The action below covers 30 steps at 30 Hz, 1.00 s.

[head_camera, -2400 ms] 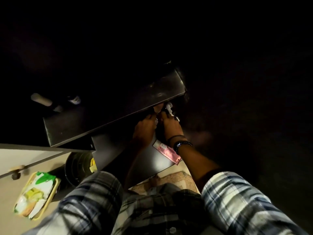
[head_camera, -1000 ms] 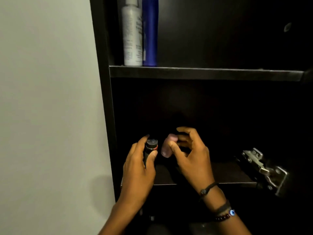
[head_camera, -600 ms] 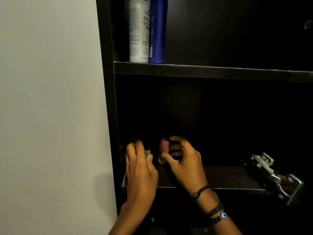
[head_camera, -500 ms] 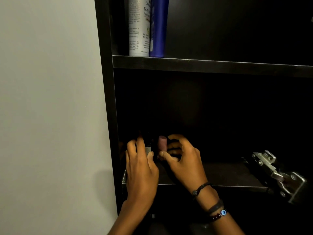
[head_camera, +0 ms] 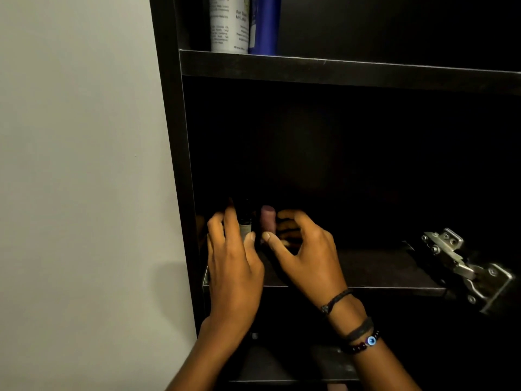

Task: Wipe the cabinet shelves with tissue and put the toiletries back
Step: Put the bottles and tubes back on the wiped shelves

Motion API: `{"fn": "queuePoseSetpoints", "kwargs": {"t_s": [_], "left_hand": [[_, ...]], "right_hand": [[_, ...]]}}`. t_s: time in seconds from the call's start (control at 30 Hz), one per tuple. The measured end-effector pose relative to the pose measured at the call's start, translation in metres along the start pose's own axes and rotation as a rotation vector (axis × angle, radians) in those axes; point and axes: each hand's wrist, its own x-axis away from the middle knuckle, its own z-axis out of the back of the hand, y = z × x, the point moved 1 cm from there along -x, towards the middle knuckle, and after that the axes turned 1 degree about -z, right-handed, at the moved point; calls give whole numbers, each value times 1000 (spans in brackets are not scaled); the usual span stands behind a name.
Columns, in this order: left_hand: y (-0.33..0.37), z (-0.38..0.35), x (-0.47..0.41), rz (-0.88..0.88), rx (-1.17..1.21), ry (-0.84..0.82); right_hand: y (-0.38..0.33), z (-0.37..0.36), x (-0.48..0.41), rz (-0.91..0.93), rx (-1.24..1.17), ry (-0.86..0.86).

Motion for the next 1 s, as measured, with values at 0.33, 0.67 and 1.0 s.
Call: {"fn": "queuePoseSetpoints", "kwargs": {"t_s": [0.33, 0.67, 1.0], "left_hand": [[10, 4, 78, -276, 75, -185], [-35, -52, 215, -408, 101, -814], [-84, -95, 295, -145, -16, -1273]], "right_hand": [[6, 9, 96, 74, 468, 48], [127, -22, 262, -470, 381, -239], [221, -20, 370, -1051, 232, -373]]}}
